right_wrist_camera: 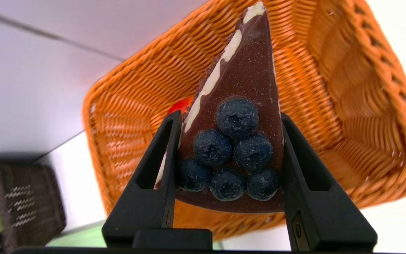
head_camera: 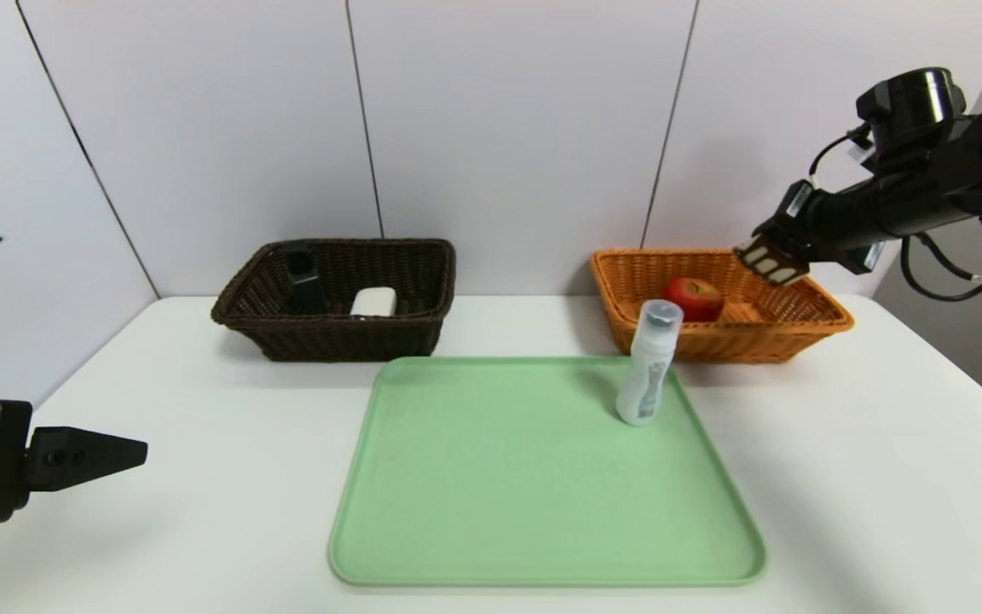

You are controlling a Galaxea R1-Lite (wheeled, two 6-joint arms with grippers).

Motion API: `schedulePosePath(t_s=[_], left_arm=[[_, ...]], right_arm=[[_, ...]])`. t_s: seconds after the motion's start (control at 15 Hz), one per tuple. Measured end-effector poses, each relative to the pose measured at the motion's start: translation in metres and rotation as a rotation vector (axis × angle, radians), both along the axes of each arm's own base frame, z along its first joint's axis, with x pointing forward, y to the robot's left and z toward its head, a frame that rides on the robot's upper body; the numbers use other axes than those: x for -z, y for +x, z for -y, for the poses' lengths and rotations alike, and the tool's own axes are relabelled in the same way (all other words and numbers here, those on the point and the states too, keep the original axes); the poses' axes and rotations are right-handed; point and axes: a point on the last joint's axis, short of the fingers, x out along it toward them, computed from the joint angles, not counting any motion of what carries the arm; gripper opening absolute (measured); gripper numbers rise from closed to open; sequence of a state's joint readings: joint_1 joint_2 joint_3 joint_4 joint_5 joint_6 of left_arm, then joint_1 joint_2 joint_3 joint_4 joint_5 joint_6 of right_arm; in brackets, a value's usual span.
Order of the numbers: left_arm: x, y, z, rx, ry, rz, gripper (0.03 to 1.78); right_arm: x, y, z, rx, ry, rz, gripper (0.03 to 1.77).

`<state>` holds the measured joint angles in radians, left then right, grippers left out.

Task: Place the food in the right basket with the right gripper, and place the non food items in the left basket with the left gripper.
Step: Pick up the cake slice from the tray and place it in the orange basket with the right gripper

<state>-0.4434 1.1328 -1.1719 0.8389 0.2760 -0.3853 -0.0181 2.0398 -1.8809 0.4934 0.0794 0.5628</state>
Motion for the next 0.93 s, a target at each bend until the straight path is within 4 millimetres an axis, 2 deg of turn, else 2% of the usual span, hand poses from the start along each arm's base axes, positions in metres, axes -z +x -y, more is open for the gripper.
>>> schedulePosePath(t_s=[0.2, 0.53, 0.93], left_arm=[[0.002, 0.002, 0.001, 0.0, 0.002, -0.005, 1.69], [0.006, 0.006, 0.003, 0.002, 0.002, -0.005, 1.69], [0.007, 0.008, 0.004, 0.003, 0.005, -0.01, 1.69]], right_arm=[[0.015, 0.014, 0.004, 0.012, -0.001, -0.003, 0.82], [0.033, 0.025, 0.007, 0.03, -0.054, -0.042, 0.82], [0.038, 0.028, 0.008, 0.033, -0.069, -0.052, 1.27]])
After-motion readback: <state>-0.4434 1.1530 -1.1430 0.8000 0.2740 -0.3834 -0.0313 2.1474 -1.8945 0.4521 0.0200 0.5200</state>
